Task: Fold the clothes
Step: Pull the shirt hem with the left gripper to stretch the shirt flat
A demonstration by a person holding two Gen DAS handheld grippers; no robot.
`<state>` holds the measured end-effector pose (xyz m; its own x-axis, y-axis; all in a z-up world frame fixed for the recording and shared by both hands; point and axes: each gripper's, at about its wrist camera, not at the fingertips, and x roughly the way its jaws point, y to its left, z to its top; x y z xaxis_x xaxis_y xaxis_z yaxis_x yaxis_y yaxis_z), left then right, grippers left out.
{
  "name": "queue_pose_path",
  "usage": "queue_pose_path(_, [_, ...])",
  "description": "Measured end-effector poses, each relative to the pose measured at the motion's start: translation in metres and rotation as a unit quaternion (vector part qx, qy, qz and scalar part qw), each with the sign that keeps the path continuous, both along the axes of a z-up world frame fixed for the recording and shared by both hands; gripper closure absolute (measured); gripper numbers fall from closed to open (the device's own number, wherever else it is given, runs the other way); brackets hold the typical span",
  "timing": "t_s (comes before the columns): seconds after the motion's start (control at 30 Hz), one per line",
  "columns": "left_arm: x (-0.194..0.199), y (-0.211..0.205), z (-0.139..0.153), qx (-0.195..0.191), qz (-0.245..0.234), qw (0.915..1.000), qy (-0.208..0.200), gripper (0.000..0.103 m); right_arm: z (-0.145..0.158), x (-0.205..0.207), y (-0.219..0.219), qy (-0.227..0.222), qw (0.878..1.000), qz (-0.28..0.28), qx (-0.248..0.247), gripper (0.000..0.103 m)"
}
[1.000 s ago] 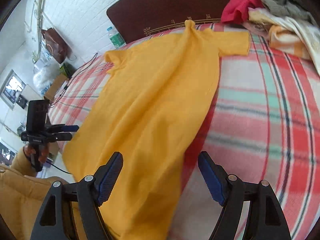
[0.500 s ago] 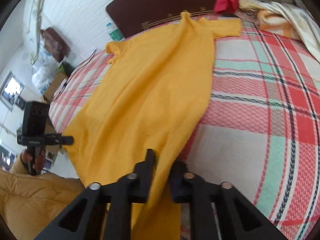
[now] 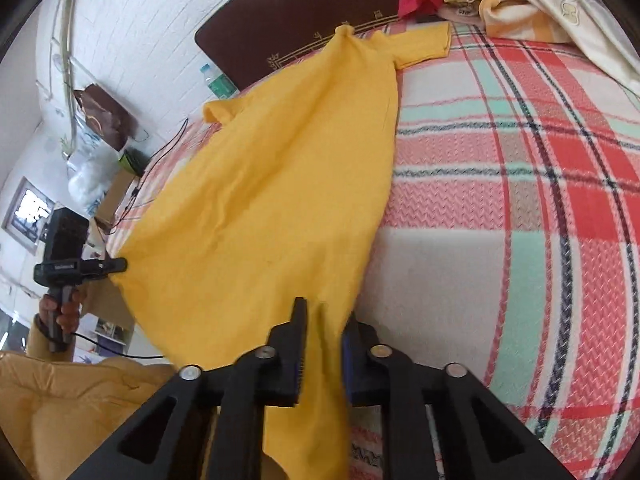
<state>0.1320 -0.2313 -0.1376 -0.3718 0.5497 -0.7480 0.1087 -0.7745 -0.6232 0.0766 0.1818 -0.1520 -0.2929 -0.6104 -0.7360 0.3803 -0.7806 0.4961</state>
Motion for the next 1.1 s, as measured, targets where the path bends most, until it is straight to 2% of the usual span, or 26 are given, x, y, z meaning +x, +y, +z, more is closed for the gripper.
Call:
queue_pose_path(0.07, [0.003, 0.011, -0.005, -0.023, -0.025, 0.9993, 0.014, 0.020, 0.001, 0.002, -0.001, 0.002, 1.000, 0.009, -0.004, 0.074])
queue_pose_path(0.17, [0.001, 0.033, -0.009, -0.066, -0.066, 0.9953, 0.024, 0.022, 0.001, 0.006, -0.005, 0.004, 1.000, 0.025, -0.001, 0.072])
queue_pose_path(0.23, [-0.002, 0.049, -0.012, -0.097, -0.096, 0.9904, 0.024, 0.040, 0.001, 0.009, -0.008, 0.006, 0.999, 0.034, 0.002, 0.075])
queue_pose_path(0.27, [-0.003, 0.047, -0.009, -0.090, -0.091, 0.9915, 0.022, 0.068, 0.001, 0.010, -0.009, 0.007, 0.999, 0.037, 0.002, 0.078])
queue_pose_path(0.3, [-0.005, 0.044, -0.005, -0.079, -0.084, 0.9931, 0.021, 0.087, 0.002, 0.011, -0.009, 0.007, 0.999, 0.039, -0.002, 0.086])
queue_pose_path(0.33, [-0.006, 0.041, -0.002, -0.068, -0.078, 0.9945, 0.019, 0.087, 0.002, 0.012, -0.008, 0.007, 0.999, 0.039, -0.006, 0.093])
queue_pose_path(0.4, [-0.009, 0.035, 0.006, -0.047, -0.064, 0.9968, 0.016, 0.087, 0.003, 0.014, -0.004, 0.005, 0.999, 0.036, -0.019, 0.094])
queue_pose_path(0.5, [-0.007, 0.025, 0.043, 0.008, -0.050, 0.9973, 0.053, 0.087, 0.008, 0.016, 0.000, 0.006, 0.998, 0.037, -0.042, 0.096])
queue_pose_path(0.63, [-0.003, 0.026, 0.055, -0.031, -0.067, 0.9966, 0.038, 0.087, 0.014, 0.019, 0.005, 0.008, 0.997, 0.040, -0.069, 0.096])
queue_pose_path(0.67, [-0.003, 0.027, 0.058, -0.041, -0.071, 0.9960, 0.034, 0.085, 0.014, 0.019, 0.005, 0.006, 0.997, 0.041, -0.067, 0.096])
queue_pose_path(0.7, [-0.003, 0.028, 0.050, -0.102, -0.066, 0.9926, 0.006, 0.077, 0.010, 0.018, 0.005, 0.000, 0.998, 0.041, -0.056, 0.096])
queue_pose_path(0.73, [-0.003, 0.029, 0.040, -0.168, -0.059, 0.9836, -0.026, 0.073, 0.007, 0.017, 0.005, -0.006, 0.998, 0.041, -0.044, 0.096])
queue_pose_path(0.77, [-0.003, 0.028, 0.031, -0.211, -0.049, 0.9749, -0.050, 0.072, 0.004, 0.016, 0.005, -0.010, 0.998, 0.041, -0.036, 0.095])
queue_pose_path(0.8, [-0.002, 0.021, 0.025, -0.223, -0.032, 0.9724, -0.062, 0.072, 0.003, 0.016, 0.006, -0.013, 0.999, 0.042, -0.031, 0.093])
queue_pose_path(0.83, [-0.001, 0.014, 0.020, -0.230, -0.013, 0.9703, -0.074, 0.072, 0.001, 0.015, 0.007, -0.016, 0.999, 0.042, -0.026, 0.093])
queue_pose_path(0.87, [0.001, 0.007, 0.020, -0.218, 0.007, 0.9732, -0.073, 0.072, 0.002, 0.014, 0.009, -0.015, 0.999, 0.042, -0.024, 0.092])
queue_pose_path(0.9, [0.003, -0.001, 0.024, -0.193, 0.028, 0.9790, -0.061, 0.072, 0.004, 0.012, 0.011, -0.010, 0.999, 0.042, -0.024, 0.090])
queue_pose_path(0.93, [0.005, -0.008, 0.034, -0.169, 0.048, 0.9840, -0.031, 0.071, 0.007, 0.010, 0.014, -0.005, 0.999, 0.041, -0.024, 0.088])
queue_pose_path(0.97, [0.008, -0.014, 0.045, -0.145, 0.069, 0.9870, 0.002, 0.063, 0.012, 0.008, 0.016, 0.002, 0.999, 0.039, -0.024, 0.087])
queue_pose_path(1.0, [0.009, -0.015, 0.056, -0.139, 0.079, 0.9865, 0.036, 0.044, 0.017, 0.005, 0.019, 0.010, 0.999, 0.036, -0.024, 0.082])
queue_pose_path(1.07, [0.008, -0.001, 0.076, -0.150, 0.063, 0.9825, 0.090, 0.023, 0.030, -0.005, 0.025, 0.029, 0.999, 0.024, -0.024, 0.069])
queue_pose_path(1.1, [0.005, 0.009, 0.082, -0.160, 0.044, 0.9804, 0.106, 0.023, 0.035, -0.013, 0.029, 0.035, 0.999, 0.015, -0.026, 0.065])
